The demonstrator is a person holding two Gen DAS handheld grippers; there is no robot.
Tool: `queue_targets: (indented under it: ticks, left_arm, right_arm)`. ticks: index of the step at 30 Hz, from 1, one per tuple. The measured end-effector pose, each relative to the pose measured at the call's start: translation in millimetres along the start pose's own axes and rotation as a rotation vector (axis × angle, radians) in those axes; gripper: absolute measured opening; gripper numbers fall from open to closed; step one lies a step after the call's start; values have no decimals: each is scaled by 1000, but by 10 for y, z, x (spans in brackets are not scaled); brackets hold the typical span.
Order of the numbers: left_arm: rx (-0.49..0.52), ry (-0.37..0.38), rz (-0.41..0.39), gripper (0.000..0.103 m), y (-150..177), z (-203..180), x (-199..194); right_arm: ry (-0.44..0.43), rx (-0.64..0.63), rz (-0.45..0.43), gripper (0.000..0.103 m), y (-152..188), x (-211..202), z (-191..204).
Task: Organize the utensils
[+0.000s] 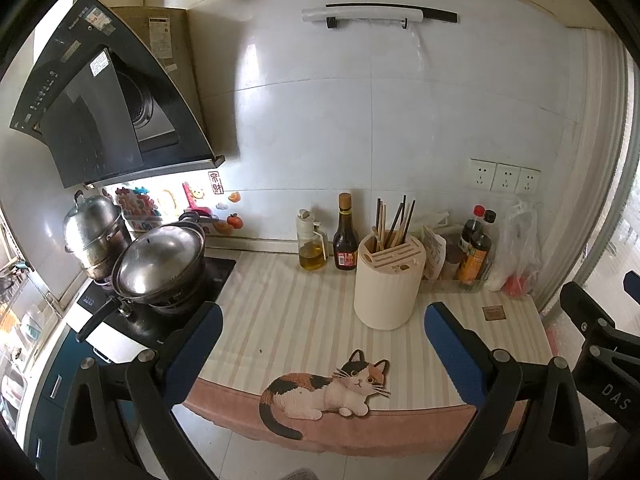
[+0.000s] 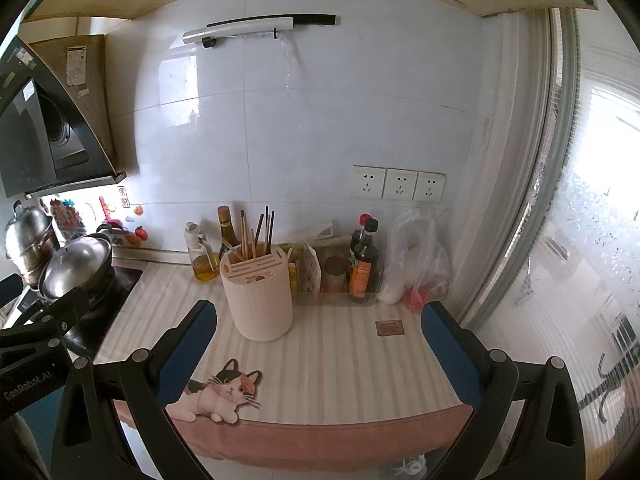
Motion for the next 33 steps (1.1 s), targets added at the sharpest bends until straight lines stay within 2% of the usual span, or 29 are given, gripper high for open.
queue_targets:
  ticks: [33]
  left_arm:
    - [2,2,4,103,-20,-74,35]
  right_arm:
    - [1,1,9,103,18,70,-18]
Point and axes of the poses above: each gripper's, at about its wrist camera, not at the fingertips, and x roughly the way its jaws point, z to its left, y to its underside, the point moved 1 cm from there along x, roughly the way its jaws point, and after that the axes turned 3 degrees about x, right-handed, at the moved point
